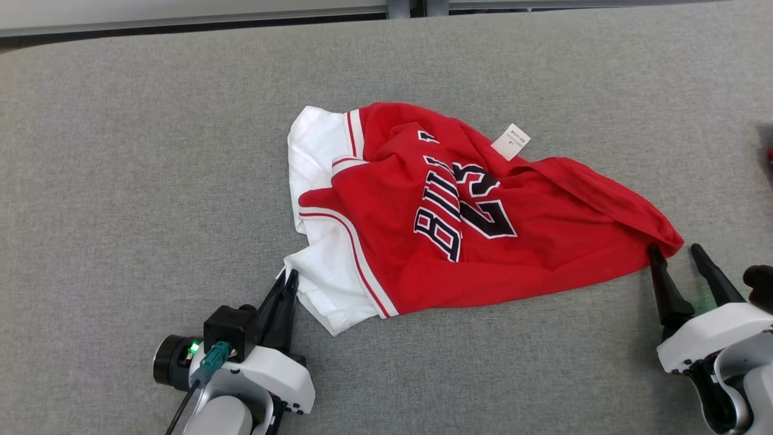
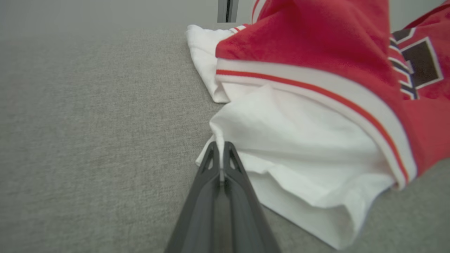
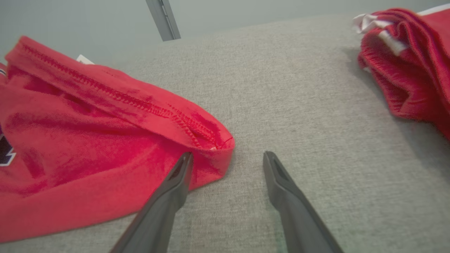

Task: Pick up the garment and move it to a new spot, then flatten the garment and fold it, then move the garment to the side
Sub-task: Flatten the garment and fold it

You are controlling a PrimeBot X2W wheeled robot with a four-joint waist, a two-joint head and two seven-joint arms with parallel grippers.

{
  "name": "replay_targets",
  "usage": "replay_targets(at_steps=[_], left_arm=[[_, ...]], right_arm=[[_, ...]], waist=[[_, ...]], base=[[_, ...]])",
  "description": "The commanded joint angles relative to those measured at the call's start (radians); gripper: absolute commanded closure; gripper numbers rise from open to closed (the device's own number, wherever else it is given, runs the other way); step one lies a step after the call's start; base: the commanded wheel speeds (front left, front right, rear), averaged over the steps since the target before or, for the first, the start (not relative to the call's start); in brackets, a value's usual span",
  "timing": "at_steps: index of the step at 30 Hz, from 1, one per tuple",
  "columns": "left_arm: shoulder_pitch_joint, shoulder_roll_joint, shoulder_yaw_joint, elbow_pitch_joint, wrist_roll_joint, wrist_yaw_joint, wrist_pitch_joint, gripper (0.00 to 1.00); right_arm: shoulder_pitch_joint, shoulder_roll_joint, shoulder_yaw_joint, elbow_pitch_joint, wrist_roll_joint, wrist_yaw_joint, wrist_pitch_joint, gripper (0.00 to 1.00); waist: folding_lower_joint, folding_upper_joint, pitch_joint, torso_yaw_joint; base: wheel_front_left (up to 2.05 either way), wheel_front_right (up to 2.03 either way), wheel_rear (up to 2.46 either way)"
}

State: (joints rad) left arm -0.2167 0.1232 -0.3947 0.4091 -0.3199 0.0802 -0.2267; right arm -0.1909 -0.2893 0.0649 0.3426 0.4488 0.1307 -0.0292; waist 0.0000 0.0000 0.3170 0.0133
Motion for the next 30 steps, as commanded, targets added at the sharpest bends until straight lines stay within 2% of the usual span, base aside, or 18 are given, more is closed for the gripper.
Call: replay_targets(at_steps=[1, 3, 6, 11, 17, 23, 24, 30], left_arm=[[-0.025, 0.001, -0.002, 0.008, 0.003, -0.002, -0.004, 1.00], [-0.037, -0.003, -0.006, 0.015, 0.007, -0.004, -0.008, 1.00], [-0.046, -0.008, -0.004, 0.015, 0.010, 0.006, -0.020, 1.00], [-0.043, -0.001, 0.015, -0.054, 0.028, 0.022, -0.036, 1.00], [-0.020, 0.023, 0.066, -0.256, 0.078, 0.055, -0.039, 1.00], [-0.043, 0.052, 0.114, -0.510, 0.143, 0.077, -0.039, 1.00], [-0.043, 0.052, 0.114, -0.510, 0.143, 0.077, -0.039, 1.00], [-0.129, 0.070, 0.151, -0.719, 0.193, 0.088, -0.038, 1.00]], right_arm=[[-0.036, -0.012, 0.030, 0.042, 0.018, 0.000, 0.000, 0.00], [-0.071, -0.020, 0.065, 0.090, 0.035, 0.000, -0.010, 0.00], [-0.103, -0.023, 0.116, 0.154, 0.072, 0.000, -0.036, 1.00], [-0.125, -0.048, 0.129, 0.123, 0.104, 0.000, -0.128, 1.00], [-0.130, -0.065, 0.099, -0.041, 0.108, 0.000, -0.194, 1.00], [-0.128, -0.064, 0.029, -0.267, 0.084, 0.000, -0.179, 1.00], [-0.128, -0.064, 0.029, -0.267, 0.084, 0.000, -0.179, 1.00], [-0.179, -0.035, -0.058, -0.503, 0.065, 0.000, -0.116, 1.00]], waist=[[0.0000, 0.0000, 0.028, 0.017], [0.0000, 0.0000, 0.039, 0.024], [0.0000, 0.0000, 0.048, 0.030], [0.0000, 0.0000, 0.043, 0.024], [0.0000, 0.0000, 0.006, 0.008], [0.0000, 0.0000, -0.051, 0.005], [0.0000, 0.0000, -0.051, 0.005], [0.0000, 0.0000, -0.106, 0.004]], base=[[0.00, 0.00, 0.00], [0.00, 0.00, 0.00], [0.00, 0.00, 0.00], [0.00, 0.00, 0.00], [0.00, 0.00, 0.00], [0.00, 0.00, 0.00], [0.00, 0.00, 0.00], [0.00, 0.00, 0.00]])
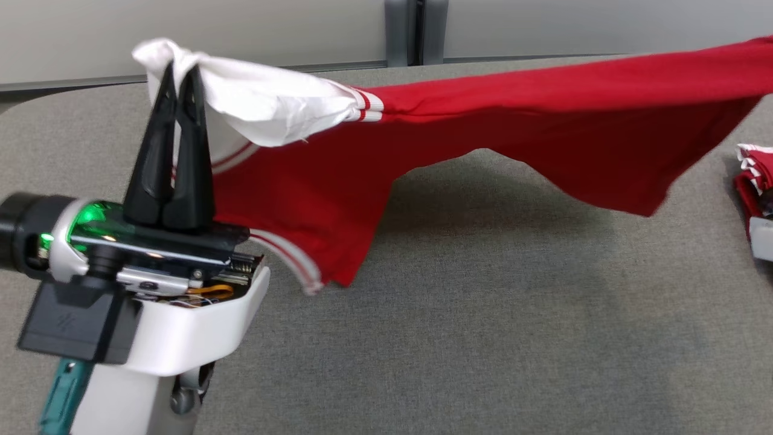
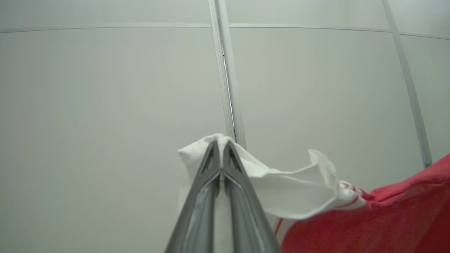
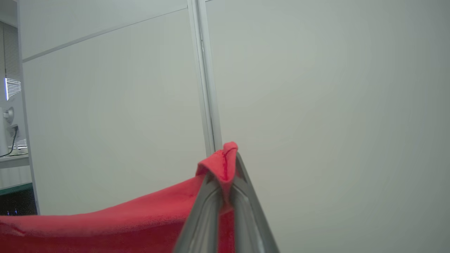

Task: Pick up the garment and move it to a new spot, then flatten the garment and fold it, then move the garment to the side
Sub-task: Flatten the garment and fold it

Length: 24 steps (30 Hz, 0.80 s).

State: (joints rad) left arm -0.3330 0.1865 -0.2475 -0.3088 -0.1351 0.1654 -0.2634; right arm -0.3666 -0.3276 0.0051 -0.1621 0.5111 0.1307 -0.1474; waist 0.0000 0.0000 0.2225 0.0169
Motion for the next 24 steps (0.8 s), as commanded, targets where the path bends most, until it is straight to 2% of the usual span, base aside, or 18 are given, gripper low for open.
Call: replay_targets(at_steps=[1, 6, 10, 18, 24], left_arm=[[-0.035, 0.012, 0.007, -0.029, 0.016, 0.001, -0.001, 1.00], [-0.159, 0.046, 0.025, -0.120, 0.040, -0.022, 0.039, 1.00], [-0.221, 0.060, 0.032, -0.141, 0.038, -0.031, 0.088, 1.00], [-0.287, 0.058, 0.037, -0.095, 0.007, -0.046, 0.119, 1.00], [-0.412, 0.041, 0.038, 0.024, -0.030, -0.072, 0.110, 1.00]], right_arm=[[-0.016, 0.003, -0.015, -0.032, -0.009, 0.000, 0.018, 1.00], [-0.069, 0.027, -0.070, -0.180, -0.043, 0.000, 0.098, 1.00], [-0.083, 0.047, -0.087, -0.226, -0.051, 0.000, 0.152, 1.00], [-0.091, 0.067, -0.089, -0.209, -0.042, 0.000, 0.202, 1.00], [-0.203, 0.047, -0.065, -0.144, -0.017, 0.000, 0.202, 1.00]], waist=[[0.0000, 0.0000, -0.020, 0.001], [0.0000, 0.0000, -0.056, 0.004], [0.0000, 0.0000, -0.067, -0.002], [0.0000, 0.0000, -0.047, -0.005], [0.0000, 0.0000, 0.035, -0.001]], base=[[0.00, 0.00, 0.00], [0.00, 0.00, 0.00], [0.00, 0.00, 0.00], [0.00, 0.00, 0.00], [0.00, 0.00, 0.00]])
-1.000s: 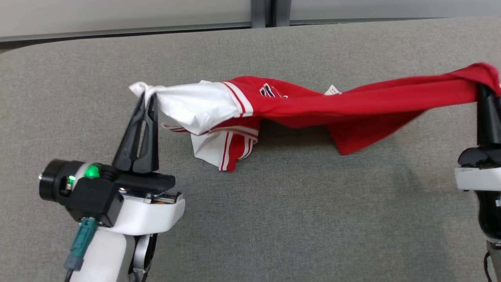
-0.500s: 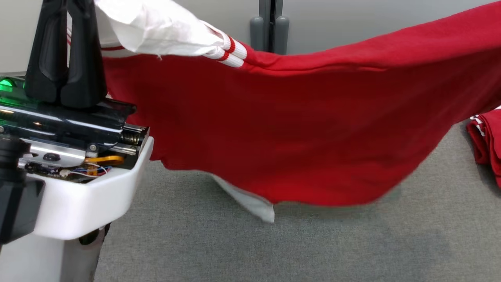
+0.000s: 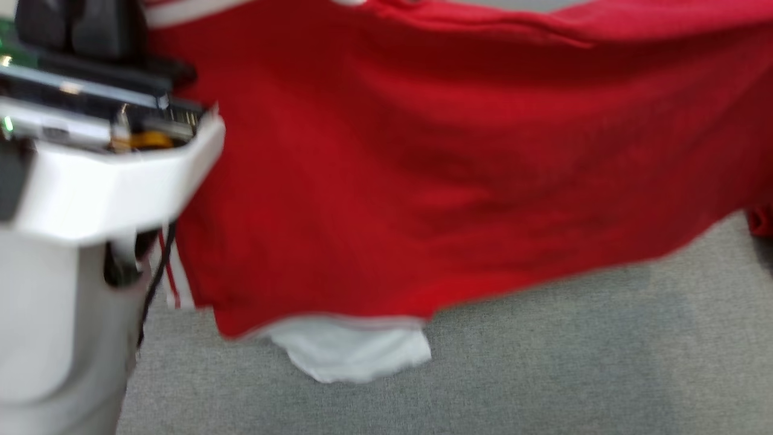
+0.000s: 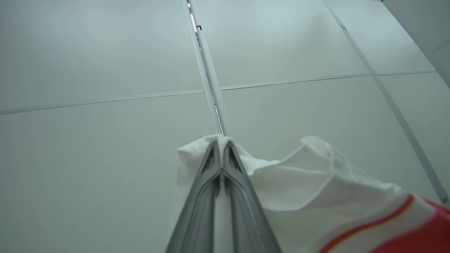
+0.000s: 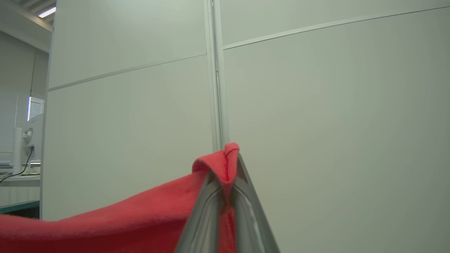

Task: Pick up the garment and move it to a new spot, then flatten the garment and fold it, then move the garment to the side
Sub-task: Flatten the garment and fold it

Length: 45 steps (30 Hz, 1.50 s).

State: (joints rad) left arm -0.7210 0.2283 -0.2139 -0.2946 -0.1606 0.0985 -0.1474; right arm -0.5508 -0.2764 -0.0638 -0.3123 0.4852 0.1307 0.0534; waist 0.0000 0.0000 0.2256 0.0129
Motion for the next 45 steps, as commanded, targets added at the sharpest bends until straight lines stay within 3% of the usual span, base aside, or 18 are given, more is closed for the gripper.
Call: replay_targets(at_steps=[1, 6, 14, 15, 23, 29, 34, 40, 45], left_arm=[[-0.061, -0.004, 0.008, 0.039, -0.013, -0.010, -0.008, 1.00], [-0.261, -0.027, 0.007, 0.232, -0.029, -0.041, -0.045, 1.00], [-0.578, -0.068, 0.025, 0.604, -0.034, -0.070, -0.111, 1.00], [-0.578, -0.068, 0.025, 0.604, -0.034, -0.070, -0.111, 1.00], [-0.655, -0.109, 0.048, 0.874, -0.029, -0.087, -0.118, 1.00], [-0.542, -0.151, 0.080, 1.027, -0.063, -0.088, -0.117, 1.00], [-0.423, -0.167, 0.113, 1.096, -0.091, -0.091, -0.117, 1.00], [-0.218, -0.175, 0.175, 1.026, -0.125, -0.101, -0.117, 1.00], [0.045, -0.175, 0.208, 0.866, -0.150, -0.106, -0.117, 1.00]], right_arm=[[-0.054, -0.012, 0.008, 0.025, 0.013, 0.000, 0.002, 1.00], [-0.275, -0.034, 0.067, 0.179, 0.055, 0.000, -0.024, 1.00], [-0.631, -0.025, 0.210, 0.554, 0.098, 0.000, -0.146, 1.00], [-0.631, -0.025, 0.210, 0.554, 0.098, 0.000, -0.146, 1.00], [-0.812, 0.010, 0.397, 0.931, 0.128, 0.000, -0.267, 1.00], [-0.775, 0.030, 0.518, 1.157, 0.186, 0.000, -0.288, 1.00], [-0.680, 0.047, 0.593, 1.249, 0.259, 0.000, -0.306, 1.00], [-0.484, 0.054, 0.628, 1.232, 0.367, 0.000, -0.320, 1.00], [-0.213, 0.041, 0.570, 1.091, 0.400, 0.000, -0.316, 1.00]], waist=[[0.0000, 0.0000, 0.054, 0.003], [0.0000, 0.0000, 0.140, 0.003], [0.0000, 0.0000, 0.211, -0.002], [0.0000, 0.0000, 0.211, -0.002], [0.0000, 0.0000, 0.256, -0.004], [0.0000, 0.0000, 0.292, 0.008], [0.0000, 0.0000, 0.313, 0.007], [0.0000, 0.0000, 0.297, 0.000], [0.0000, 0.0000, 0.220, -0.009]], base=[[0.00, 0.00, 0.00], [0.00, 0.00, 0.00], [0.00, 0.00, 0.00], [0.00, 0.00, 0.00], [0.00, 0.00, 0.00], [0.00, 0.00, 0.00], [0.00, 0.00, 0.00], [0.00, 0.00, 0.00], [0.00, 0.00, 0.00]])
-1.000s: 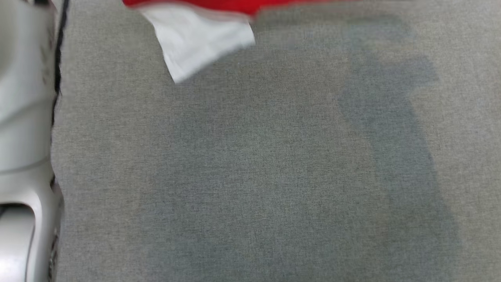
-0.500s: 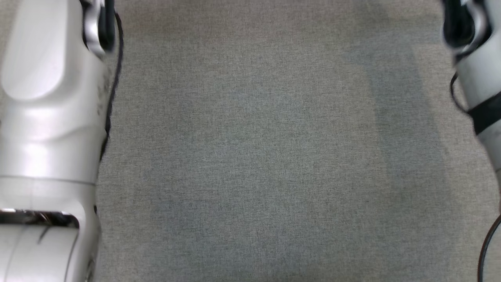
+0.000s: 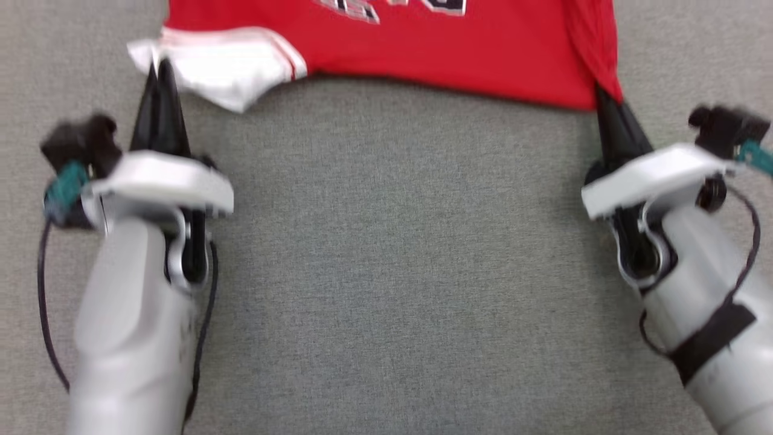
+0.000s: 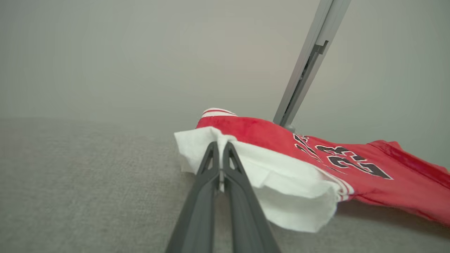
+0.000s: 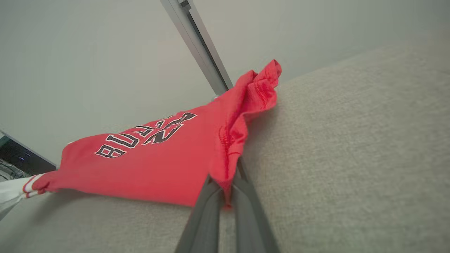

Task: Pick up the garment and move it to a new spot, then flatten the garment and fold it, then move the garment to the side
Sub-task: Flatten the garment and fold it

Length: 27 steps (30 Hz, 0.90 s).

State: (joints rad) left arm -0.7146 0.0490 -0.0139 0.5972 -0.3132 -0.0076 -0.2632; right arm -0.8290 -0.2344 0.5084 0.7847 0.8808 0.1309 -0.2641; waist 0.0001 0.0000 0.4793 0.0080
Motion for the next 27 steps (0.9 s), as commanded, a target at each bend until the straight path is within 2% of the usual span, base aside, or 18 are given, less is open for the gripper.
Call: replay_targets(at_steps=[1, 9, 16, 20, 27], left_arm=[[0.089, 0.005, 0.015, -0.053, 0.005, 0.005, -0.001, 1.00], [0.485, 0.004, 0.008, -0.265, 0.028, 0.014, -0.001, 1.00], [0.706, 0.004, -0.053, -0.393, 0.028, 0.047, 0.006, 1.00], [0.829, 0.005, -0.086, -0.506, 0.029, 0.082, 0.062, 1.00], [0.980, 0.023, -0.142, -0.731, 0.072, 0.130, 0.223, 1.00]], right_arm=[[0.108, -0.002, -0.015, -0.032, 0.006, 0.000, 0.001, 1.00], [0.398, -0.031, -0.055, -0.197, -0.031, 0.000, 0.001, 1.00], [0.582, -0.066, -0.074, -0.269, -0.046, 0.000, 0.001, 1.00], [0.688, -0.090, -0.111, -0.309, -0.059, 0.000, 0.003, 1.00], [0.832, -0.106, -0.205, -0.396, -0.106, 0.000, 0.082, 1.00]], waist=[[-0.0001, 0.0000, -0.051, -0.007], [-0.0001, 0.0000, -0.172, -0.012], [-0.0001, 0.0000, -0.245, 0.011], [-0.0001, 0.0000, -0.282, 0.032], [-0.0001, 0.0000, -0.331, 0.065]], base=[[0.00, 0.00, 0.00], [0.00, 0.00, 0.00], [0.00, 0.00, 0.00], [0.00, 0.00, 0.00], [0.00, 0.00, 0.00]])
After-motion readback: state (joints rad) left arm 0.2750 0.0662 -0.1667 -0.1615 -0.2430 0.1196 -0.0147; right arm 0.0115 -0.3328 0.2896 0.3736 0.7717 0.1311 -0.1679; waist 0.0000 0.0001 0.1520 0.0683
